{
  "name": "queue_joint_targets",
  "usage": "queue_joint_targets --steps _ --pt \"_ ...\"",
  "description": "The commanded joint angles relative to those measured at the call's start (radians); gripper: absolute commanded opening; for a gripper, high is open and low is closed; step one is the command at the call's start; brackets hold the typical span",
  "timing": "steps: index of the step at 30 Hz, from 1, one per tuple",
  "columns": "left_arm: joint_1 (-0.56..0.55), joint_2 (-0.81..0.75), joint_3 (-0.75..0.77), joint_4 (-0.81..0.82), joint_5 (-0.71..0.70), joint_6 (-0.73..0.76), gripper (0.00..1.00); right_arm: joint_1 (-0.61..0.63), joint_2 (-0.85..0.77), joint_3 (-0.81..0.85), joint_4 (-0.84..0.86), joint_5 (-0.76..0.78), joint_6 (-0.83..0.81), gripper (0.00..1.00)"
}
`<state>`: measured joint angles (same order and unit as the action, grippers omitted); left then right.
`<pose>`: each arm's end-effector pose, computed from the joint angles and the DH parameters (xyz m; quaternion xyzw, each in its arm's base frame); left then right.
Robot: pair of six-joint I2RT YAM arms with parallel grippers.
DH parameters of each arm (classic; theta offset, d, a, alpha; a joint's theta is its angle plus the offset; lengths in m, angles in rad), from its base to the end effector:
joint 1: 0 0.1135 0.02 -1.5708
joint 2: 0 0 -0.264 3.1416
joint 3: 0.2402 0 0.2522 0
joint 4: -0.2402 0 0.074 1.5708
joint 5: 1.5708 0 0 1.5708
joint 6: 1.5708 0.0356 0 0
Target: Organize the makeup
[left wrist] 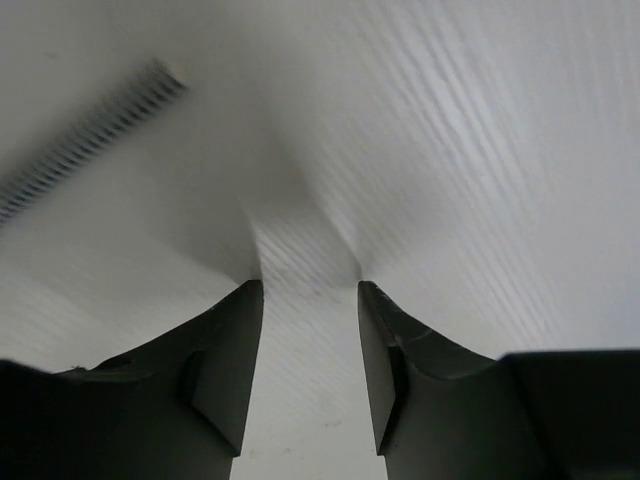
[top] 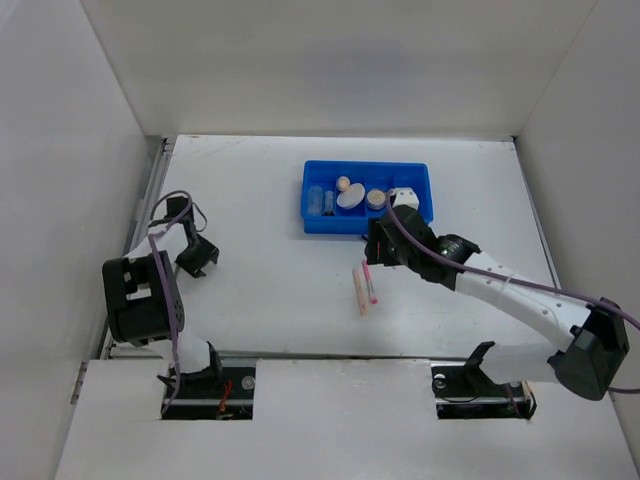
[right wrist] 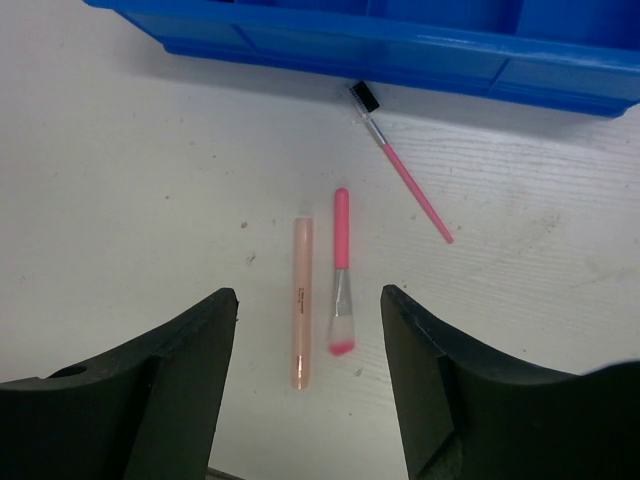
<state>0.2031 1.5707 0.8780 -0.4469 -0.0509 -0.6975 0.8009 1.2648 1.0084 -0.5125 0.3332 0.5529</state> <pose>0.2862 0.0608 0.1677 -0.4299 0.8768 -0.0282 0.2134 0.1963 0.1857 0.2863 -0.0481 0.9090 0.1221 0.3957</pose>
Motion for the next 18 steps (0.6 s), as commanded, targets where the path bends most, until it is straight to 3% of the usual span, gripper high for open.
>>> queue_joint_targets --steps 1,4,7,8,9,12,14,16,18 --pt "-0.112 0.026 0.054 -0.042 -0.011 0.084 0.39 0.011 -0.027 0.047 -0.026 0.044 -0.031 0.66" --pt "-0.175 -0.036 0.191 -0.168 -0.122 0.096 0.39 0.011 0.033 0.073 -0.035 0.044 -0.045 0.66" --pt "-0.153 -0.083 0.268 -0.211 -0.145 0.096 0.39 0.011 0.065 0.097 -0.035 0.021 -0.054 0.66" --pt "-0.153 -0.093 0.285 -0.254 -0.243 0.096 0.44 0.011 0.076 0.098 -0.035 0.011 -0.054 0.66" --pt "-0.136 -0.103 0.298 -0.266 -0.289 0.084 0.57 0.011 0.076 0.110 -0.035 0.001 -0.054 0.66" --pt "-0.035 -0.092 0.329 -0.266 -0.433 0.116 0.72 0.011 0.085 0.134 -0.035 -0.008 -0.064 0.66" --pt "0.084 -0.005 0.374 -0.291 -0.422 0.116 0.76 0.011 0.096 0.144 -0.046 -0.008 -0.074 0.67" --pt "0.151 0.053 0.398 -0.265 -0.312 0.131 0.76 0.011 0.105 0.162 -0.055 -0.008 -0.074 0.67" --pt "0.203 0.115 0.388 -0.175 -0.262 0.153 0.79 0.011 0.134 0.174 -0.066 -0.008 -0.083 0.67"
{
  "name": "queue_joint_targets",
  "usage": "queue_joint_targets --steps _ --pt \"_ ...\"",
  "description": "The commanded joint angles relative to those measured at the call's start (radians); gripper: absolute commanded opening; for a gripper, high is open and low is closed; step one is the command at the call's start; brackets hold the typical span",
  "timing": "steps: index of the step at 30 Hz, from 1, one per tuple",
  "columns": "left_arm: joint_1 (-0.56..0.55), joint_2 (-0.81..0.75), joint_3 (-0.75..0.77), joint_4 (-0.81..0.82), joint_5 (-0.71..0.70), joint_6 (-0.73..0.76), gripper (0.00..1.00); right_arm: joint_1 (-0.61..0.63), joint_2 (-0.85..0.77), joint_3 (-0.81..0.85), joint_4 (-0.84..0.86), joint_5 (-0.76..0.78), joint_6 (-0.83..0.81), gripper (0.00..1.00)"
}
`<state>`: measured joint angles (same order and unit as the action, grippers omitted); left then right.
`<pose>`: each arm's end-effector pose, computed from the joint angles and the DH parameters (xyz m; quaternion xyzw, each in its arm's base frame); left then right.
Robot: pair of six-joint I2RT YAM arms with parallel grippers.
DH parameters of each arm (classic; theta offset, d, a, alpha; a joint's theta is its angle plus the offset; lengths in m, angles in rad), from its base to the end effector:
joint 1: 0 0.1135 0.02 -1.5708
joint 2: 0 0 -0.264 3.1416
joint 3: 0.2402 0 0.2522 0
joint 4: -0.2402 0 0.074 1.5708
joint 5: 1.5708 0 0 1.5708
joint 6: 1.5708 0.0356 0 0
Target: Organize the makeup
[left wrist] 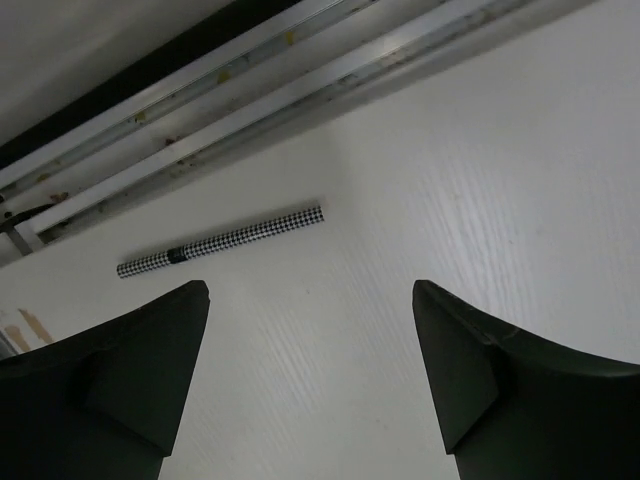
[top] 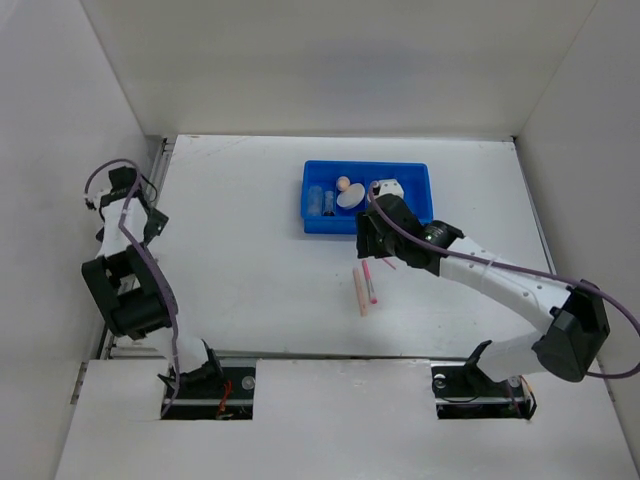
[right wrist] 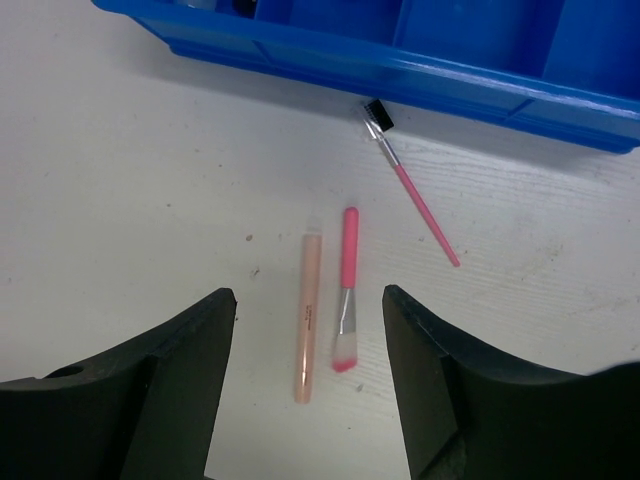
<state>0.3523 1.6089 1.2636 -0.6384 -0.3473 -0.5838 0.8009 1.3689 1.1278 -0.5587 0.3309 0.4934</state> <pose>0.3153 0.1288 0.2614 -0.4700 0.8189 0.1314 0.3022 0.2131 0.2032 0.2947 -0.0788 0.9127 0.1019 0.3879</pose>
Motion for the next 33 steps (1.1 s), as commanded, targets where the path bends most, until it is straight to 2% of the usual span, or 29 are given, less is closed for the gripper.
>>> queue_joint_targets --steps 1,5,8,9,10,11,12,14,20,28,32,33 --pt "0.072 0.103 0.013 0.031 0.126 0.058 0.81 0.011 0.030 0.055 -0.020 -0.006 -0.024 0.67" --pt "0.094 0.229 0.025 0.043 0.234 0.059 0.81 0.011 0.039 0.069 -0.020 -0.015 -0.024 0.67" --pt "0.105 0.238 -0.048 0.146 0.260 0.036 0.81 0.011 0.039 0.069 -0.020 -0.015 -0.024 0.67" --pt "0.105 0.247 -0.062 0.155 0.260 0.036 0.79 0.011 0.039 0.069 -0.020 -0.015 -0.024 0.67" --pt "0.105 0.265 -0.063 0.155 0.260 0.026 0.70 0.011 0.030 0.069 -0.020 -0.015 -0.024 0.67" --pt "0.105 0.266 -0.063 0.146 0.260 0.025 0.70 0.011 0.030 0.069 -0.020 -0.015 -0.015 0.67" --pt "0.105 0.266 -0.047 0.132 0.260 0.025 0.74 0.011 0.030 0.069 -0.020 -0.015 -0.015 0.67" --pt "0.105 0.254 -0.047 0.120 0.260 0.025 0.74 0.011 0.019 0.059 -0.020 -0.015 -0.015 0.67" --pt "0.096 0.054 -0.087 0.155 0.124 0.016 0.74 0.011 0.019 0.041 -0.020 -0.015 -0.015 0.67" --pt "0.096 0.019 -0.041 0.106 0.012 0.059 0.77 0.011 0.019 0.041 -0.020 -0.033 -0.015 0.67" --pt "0.108 0.091 0.014 0.095 -0.010 0.068 0.77 0.011 0.019 0.041 -0.020 -0.033 -0.015 0.67" --pt "0.108 0.114 0.035 0.095 -0.010 0.082 0.80 0.011 0.019 0.041 -0.020 -0.033 -0.015 0.67"
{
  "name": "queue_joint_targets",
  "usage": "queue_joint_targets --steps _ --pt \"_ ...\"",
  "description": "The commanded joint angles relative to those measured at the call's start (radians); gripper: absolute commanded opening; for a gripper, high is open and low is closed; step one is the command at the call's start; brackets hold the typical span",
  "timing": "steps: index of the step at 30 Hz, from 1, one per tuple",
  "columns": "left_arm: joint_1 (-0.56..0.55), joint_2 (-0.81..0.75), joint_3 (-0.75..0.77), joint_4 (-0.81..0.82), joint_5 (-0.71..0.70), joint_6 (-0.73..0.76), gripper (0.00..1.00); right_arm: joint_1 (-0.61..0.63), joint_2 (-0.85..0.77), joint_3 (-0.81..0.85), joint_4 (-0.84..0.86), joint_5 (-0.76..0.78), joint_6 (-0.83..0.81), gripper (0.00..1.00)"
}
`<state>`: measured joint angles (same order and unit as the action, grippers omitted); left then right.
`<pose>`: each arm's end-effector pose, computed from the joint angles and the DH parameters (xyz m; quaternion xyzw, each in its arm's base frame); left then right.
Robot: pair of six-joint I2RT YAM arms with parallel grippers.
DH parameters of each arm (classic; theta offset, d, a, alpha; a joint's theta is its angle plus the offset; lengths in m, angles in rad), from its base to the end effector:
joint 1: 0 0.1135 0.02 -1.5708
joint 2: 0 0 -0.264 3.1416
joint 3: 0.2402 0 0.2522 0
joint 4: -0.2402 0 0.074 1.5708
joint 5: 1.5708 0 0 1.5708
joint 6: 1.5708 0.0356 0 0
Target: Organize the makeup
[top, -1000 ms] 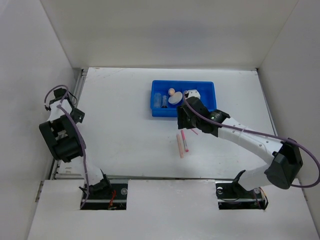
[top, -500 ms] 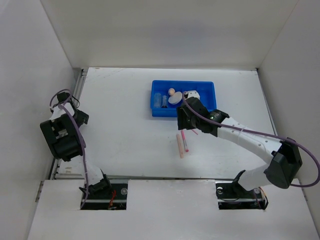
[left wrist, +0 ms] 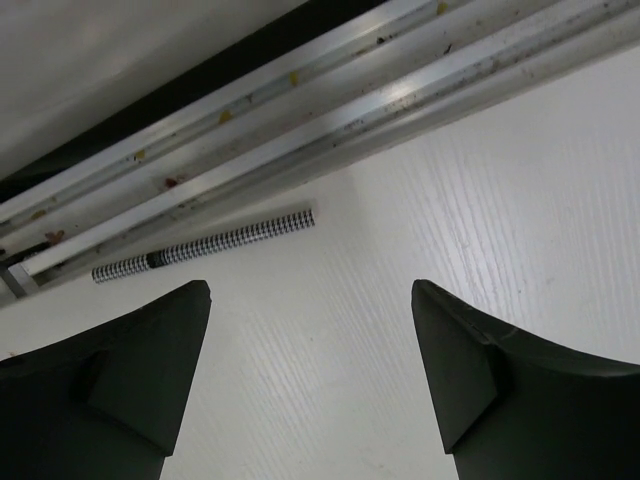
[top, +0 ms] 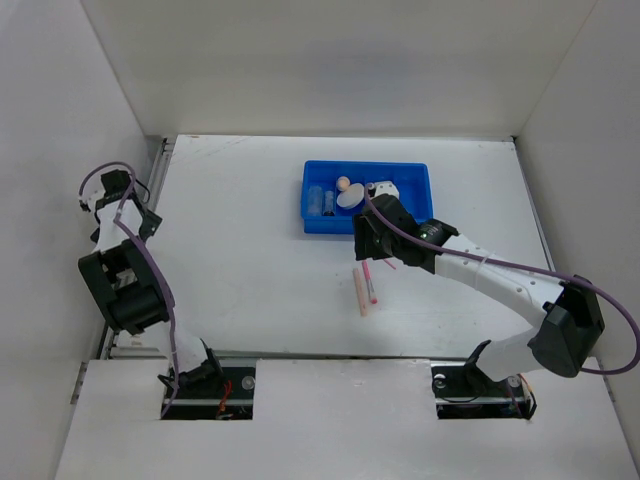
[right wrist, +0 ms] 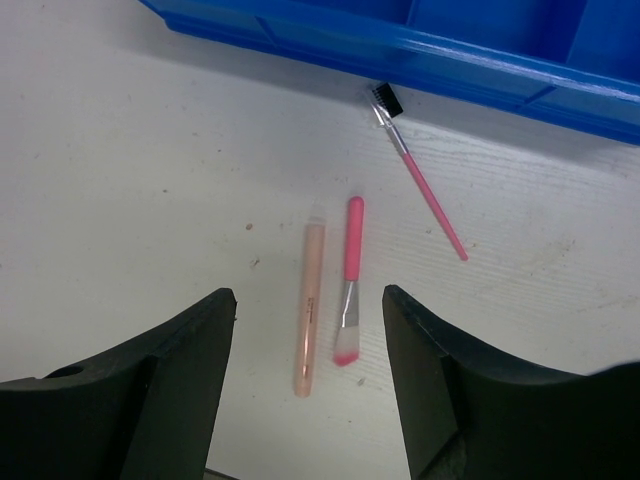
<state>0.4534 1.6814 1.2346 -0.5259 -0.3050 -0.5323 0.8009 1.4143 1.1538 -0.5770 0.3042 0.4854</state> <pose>0.3160 0.1659 0.2349 -0.4863 0.8109 0.1336 0.2967 0.2187 0.2103 0.2889 -0.0913 0.9198 0.0993 0.3684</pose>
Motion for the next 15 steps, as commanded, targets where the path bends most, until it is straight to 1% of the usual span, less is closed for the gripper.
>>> queue_joint_targets --steps 1,2,4,5,6,8,12,15 --pt "0.007 0.066 0.078 -0.017 -0.052 0.031 0.80 0.011 -0.026 0.015 -0.001 -0.007 -0.007 0.67" --pt "0.007 0.119 0.088 -0.017 -0.052 0.031 0.80 0.011 -0.026 0.015 -0.001 -0.007 -0.007 0.67" --pt "0.016 0.167 0.098 -0.017 -0.052 0.031 0.80 0.011 -0.026 0.015 -0.001 -0.007 0.002 0.67" --pt "0.025 0.201 0.098 0.016 -0.033 0.031 0.80 0.011 -0.026 0.015 -0.001 -0.007 0.002 0.67" --pt "0.046 0.216 0.107 -0.003 0.025 0.031 0.80 0.011 -0.026 0.015 -0.001 -0.007 0.002 0.67" --pt "0.047 0.225 0.123 0.009 0.053 0.031 0.78 0.011 -0.026 0.015 -0.001 0.002 0.002 0.67" --pt "0.056 0.215 0.109 0.027 0.053 0.058 0.78 0.011 -0.026 0.015 -0.010 0.003 0.002 0.67" --pt "0.056 0.215 0.129 0.004 0.044 0.058 0.78 0.011 -0.026 0.015 -0.011 0.003 0.002 0.67"
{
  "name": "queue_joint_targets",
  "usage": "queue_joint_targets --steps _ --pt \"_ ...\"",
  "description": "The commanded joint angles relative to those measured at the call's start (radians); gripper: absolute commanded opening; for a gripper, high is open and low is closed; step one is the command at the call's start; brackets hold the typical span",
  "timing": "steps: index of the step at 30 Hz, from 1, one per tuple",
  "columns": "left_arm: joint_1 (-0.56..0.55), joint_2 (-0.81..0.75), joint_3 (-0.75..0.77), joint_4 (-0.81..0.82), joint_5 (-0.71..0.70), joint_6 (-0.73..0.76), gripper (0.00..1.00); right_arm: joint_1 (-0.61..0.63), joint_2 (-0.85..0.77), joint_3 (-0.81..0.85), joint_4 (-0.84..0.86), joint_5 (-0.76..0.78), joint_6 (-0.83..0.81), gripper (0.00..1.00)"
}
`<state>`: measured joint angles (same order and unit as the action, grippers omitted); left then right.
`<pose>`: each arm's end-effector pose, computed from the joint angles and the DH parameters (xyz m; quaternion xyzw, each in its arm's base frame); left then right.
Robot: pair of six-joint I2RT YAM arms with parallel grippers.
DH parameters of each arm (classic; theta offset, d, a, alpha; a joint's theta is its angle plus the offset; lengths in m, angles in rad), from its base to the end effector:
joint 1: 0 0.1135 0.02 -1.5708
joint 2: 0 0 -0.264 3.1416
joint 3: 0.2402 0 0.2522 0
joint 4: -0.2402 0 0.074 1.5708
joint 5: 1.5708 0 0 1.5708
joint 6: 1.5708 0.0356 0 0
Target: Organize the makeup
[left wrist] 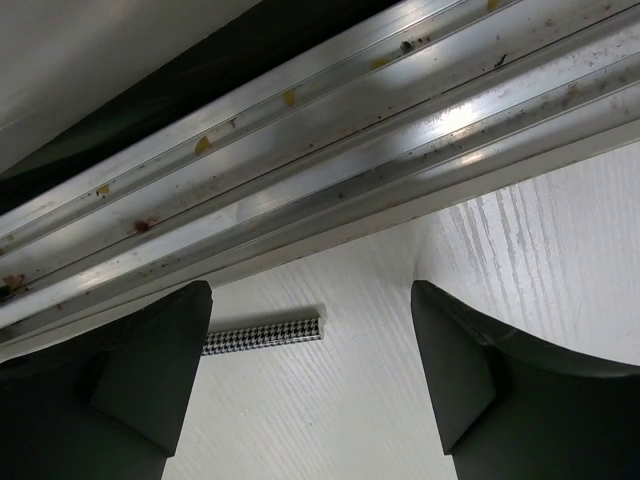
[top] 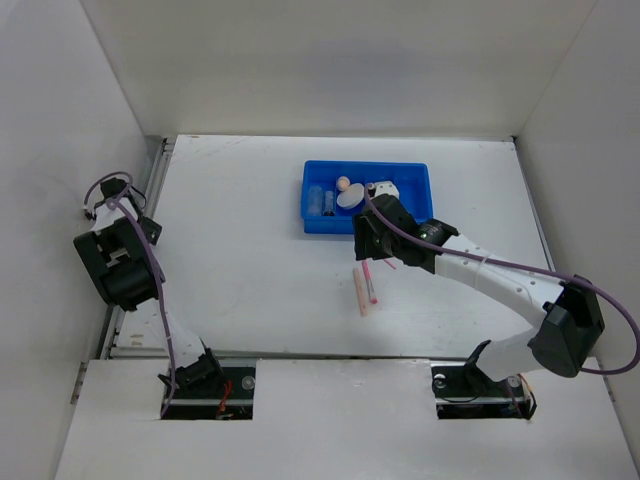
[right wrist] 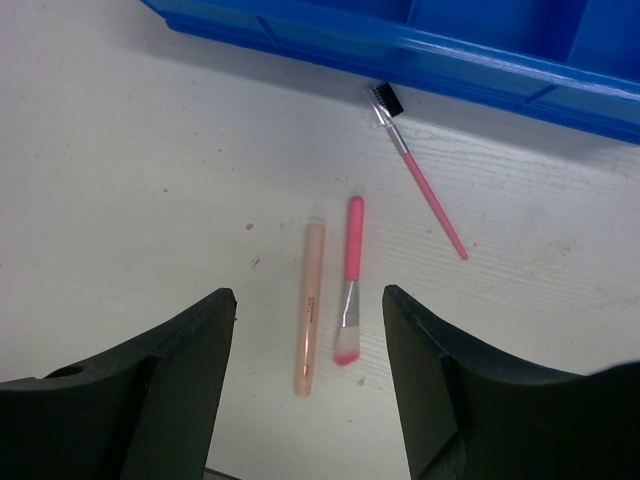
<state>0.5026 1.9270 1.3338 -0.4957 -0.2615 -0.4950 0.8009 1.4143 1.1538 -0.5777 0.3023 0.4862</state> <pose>0.3452 0.2002 0.1777 -0.4879 0.8306 0.1275 0.2361 0.2187 0.2103 0.2889 -0.0914 0.9201 0.1000 0.3676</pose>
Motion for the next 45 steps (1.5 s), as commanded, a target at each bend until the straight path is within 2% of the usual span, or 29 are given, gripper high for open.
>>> queue_joint_targets --steps 1,8,15,21,27,34,38,42,45 --pt "0.007 -0.005 0.030 -0.026 0.011 0.021 0.78 0.011 -0.026 0.015 -0.010 0.004 0.002 0.67" --pt "0.016 0.004 0.032 -0.073 0.082 0.030 0.78 0.011 -0.035 0.024 -0.019 0.014 0.011 0.67" --pt "0.016 0.017 0.068 -0.153 0.068 0.075 0.78 0.011 -0.026 0.034 -0.019 0.014 0.011 0.67" --pt "0.016 0.017 0.068 -0.176 0.152 0.124 0.91 0.011 -0.026 0.034 -0.019 0.014 0.011 0.67" --pt "0.016 0.007 0.068 -0.207 0.234 0.147 0.91 0.011 -0.026 0.034 -0.019 0.014 0.011 0.67" --pt "-0.026 -0.016 0.059 -0.216 0.211 0.156 0.86 0.011 -0.026 0.034 -0.019 0.014 0.011 0.68" --pt "-0.036 -0.074 0.059 -0.204 0.183 0.116 0.92 0.011 -0.035 0.034 -0.019 0.014 0.011 0.68" --pt "-0.036 -0.135 0.059 -0.204 0.122 0.059 0.92 0.011 -0.044 0.034 -0.019 0.014 0.011 0.68" --pt "-0.036 -0.203 0.030 -0.204 0.073 -0.025 0.84 0.011 -0.054 0.024 -0.019 0.023 0.011 0.68"
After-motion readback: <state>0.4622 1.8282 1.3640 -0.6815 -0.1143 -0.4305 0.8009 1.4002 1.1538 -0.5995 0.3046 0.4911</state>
